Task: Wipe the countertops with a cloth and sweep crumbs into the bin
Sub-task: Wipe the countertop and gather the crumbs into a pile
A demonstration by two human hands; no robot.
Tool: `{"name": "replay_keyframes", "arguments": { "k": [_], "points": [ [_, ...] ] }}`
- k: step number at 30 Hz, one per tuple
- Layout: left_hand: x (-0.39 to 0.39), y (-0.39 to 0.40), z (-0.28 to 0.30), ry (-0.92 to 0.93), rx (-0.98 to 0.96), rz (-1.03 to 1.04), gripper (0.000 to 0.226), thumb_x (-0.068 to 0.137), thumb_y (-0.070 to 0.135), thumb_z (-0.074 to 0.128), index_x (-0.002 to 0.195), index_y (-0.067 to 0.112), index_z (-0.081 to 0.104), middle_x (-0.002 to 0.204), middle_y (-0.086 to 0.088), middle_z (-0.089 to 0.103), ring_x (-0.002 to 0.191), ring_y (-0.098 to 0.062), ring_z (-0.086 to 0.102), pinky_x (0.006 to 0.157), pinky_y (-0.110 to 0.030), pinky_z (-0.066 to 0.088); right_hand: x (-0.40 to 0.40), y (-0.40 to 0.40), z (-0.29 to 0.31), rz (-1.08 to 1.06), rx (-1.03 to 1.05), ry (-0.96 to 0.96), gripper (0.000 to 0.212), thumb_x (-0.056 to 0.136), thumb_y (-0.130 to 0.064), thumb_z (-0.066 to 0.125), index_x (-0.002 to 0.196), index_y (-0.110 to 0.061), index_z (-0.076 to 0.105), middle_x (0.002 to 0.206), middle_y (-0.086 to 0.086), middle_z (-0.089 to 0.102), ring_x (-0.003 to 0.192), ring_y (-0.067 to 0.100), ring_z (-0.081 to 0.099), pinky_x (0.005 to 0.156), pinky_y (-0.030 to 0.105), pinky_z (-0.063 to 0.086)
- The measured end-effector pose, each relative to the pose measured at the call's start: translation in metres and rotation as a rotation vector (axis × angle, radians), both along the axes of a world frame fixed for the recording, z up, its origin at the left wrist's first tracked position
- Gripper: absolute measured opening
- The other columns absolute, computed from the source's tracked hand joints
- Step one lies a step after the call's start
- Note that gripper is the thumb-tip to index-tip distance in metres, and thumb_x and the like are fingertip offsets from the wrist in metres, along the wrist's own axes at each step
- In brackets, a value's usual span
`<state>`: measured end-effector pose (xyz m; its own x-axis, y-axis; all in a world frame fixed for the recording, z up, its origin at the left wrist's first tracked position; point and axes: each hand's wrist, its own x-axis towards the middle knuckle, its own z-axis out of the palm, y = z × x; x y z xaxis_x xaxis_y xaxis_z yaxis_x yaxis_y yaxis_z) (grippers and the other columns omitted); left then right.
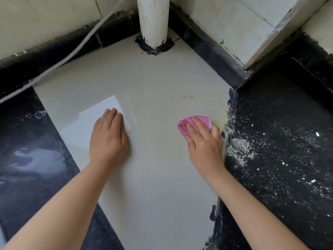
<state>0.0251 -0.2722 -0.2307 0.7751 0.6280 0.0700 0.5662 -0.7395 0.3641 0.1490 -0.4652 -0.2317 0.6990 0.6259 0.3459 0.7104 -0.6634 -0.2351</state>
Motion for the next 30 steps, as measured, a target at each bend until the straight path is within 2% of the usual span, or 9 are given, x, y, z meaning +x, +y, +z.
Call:
{"name": "replay_keyframes", "arguments": {
  "k": [3,5,9,14,16,18,22,25,30],
  "points": [
    [0.001,-0.004,0.003,-0.01,0.017,0.027,0.04,0.086,0.011,0.031,0.111,-0.011,0.054,0.12,-0.027,0.054,0.117,-0.046,0.044,0.1,-0.054,0.034,0.011,-0.046,-0.001,-0.054,0.026,0.024,0.034,0.082,-0.015,0.041,0.1,-0.006,0.068,0.108,0.008,0.066,0.093,0.025,0.046,0.076,0.028,0.036],
    [0.001,-0.005,0.005,-0.024,0.023,0.031,0.039,0.087,0.013,0.029,0.105,-0.009,0.055,0.115,-0.027,0.055,0.115,-0.046,0.046,0.098,-0.051,0.034,0.018,-0.076,0.001,-0.121,0.022,0.066,0.034,0.084,-0.012,0.039,0.101,-0.006,0.068,0.111,0.007,0.065,0.097,0.031,0.056,0.079,0.021,0.028],
    [0.004,-0.005,0.006,-0.006,0.034,0.032,0.035,0.085,0.016,0.025,0.093,-0.005,0.052,0.104,-0.023,0.055,0.108,-0.044,0.048,0.094,-0.049,0.037,0.012,-0.092,0.012,-0.191,0.125,0.043,0.033,0.085,-0.011,0.041,0.101,0.001,0.067,0.11,0.014,0.064,0.097,0.038,0.057,0.093,0.009,0.019],
    [0.0,-0.007,0.007,0.034,0.084,0.025,0.042,0.086,0.022,0.02,0.09,-0.005,0.052,0.101,-0.024,0.056,0.106,-0.044,0.049,0.091,-0.051,0.038,0.002,-0.06,0.006,-0.076,0.017,0.109,0.025,0.08,-0.009,0.053,0.101,-0.003,0.067,0.108,0.008,0.066,0.082,0.033,0.057,0.074,0.023,0.028],
    [0.0,-0.014,0.011,0.05,0.116,-0.008,0.047,0.086,0.024,0.021,0.096,-0.007,0.055,0.109,-0.026,0.058,0.112,-0.046,0.049,0.092,-0.054,0.037,0.002,-0.075,0.011,-0.045,-0.045,0.162,0.025,0.075,0.001,0.064,0.099,-0.006,0.069,0.107,0.005,0.067,0.082,0.03,0.057,0.077,0.032,0.043],
    [0.003,-0.023,0.013,0.055,0.127,-0.053,0.051,0.087,0.024,0.023,0.103,-0.01,0.057,0.117,-0.029,0.056,0.115,-0.047,0.049,0.093,-0.056,0.037,-0.001,-0.1,0.023,-0.043,-0.147,0.27,0.026,0.078,0.001,0.062,0.097,-0.015,0.07,0.105,-0.004,0.067,0.094,0.026,0.056,0.08,0.042,0.049],
    [0.014,-0.052,0.01,0.035,0.105,-0.173,0.048,0.088,0.023,0.028,0.108,-0.008,0.059,0.119,-0.028,0.057,0.114,-0.045,0.051,0.093,-0.054,0.04,0.005,-0.124,0.054,-0.06,-0.081,0.243,0.027,0.078,0.003,0.063,0.09,-0.018,0.073,0.095,-0.006,0.07,0.088,0.024,0.055,0.08,0.028,0.04],
    [0.023,-0.07,0.005,0.036,0.096,-0.244,0.048,0.086,0.023,0.031,0.107,-0.009,0.06,0.116,-0.027,0.059,0.109,-0.046,0.054,0.088,-0.056,0.042,0.029,-0.097,0.051,-0.023,-0.011,0.231,0.032,0.088,-0.016,0.041,0.096,-0.016,0.071,0.102,-0.004,0.068,0.095,0.026,0.057,0.082,0.019,0.029],
    [0.021,-0.072,0.003,0.034,0.046,-0.178,0.057,0.086,0.029,0.025,0.113,-0.01,0.057,0.123,-0.027,0.055,0.117,-0.045,0.048,0.098,-0.053,0.034,0.031,-0.088,0.038,-0.025,-0.26,0.403,0.027,0.092,-0.012,0.049,0.113,-0.023,0.063,0.127,-0.007,0.054,0.116,0.02,0.04,0.097,0.042,0.04]
  ]
}}
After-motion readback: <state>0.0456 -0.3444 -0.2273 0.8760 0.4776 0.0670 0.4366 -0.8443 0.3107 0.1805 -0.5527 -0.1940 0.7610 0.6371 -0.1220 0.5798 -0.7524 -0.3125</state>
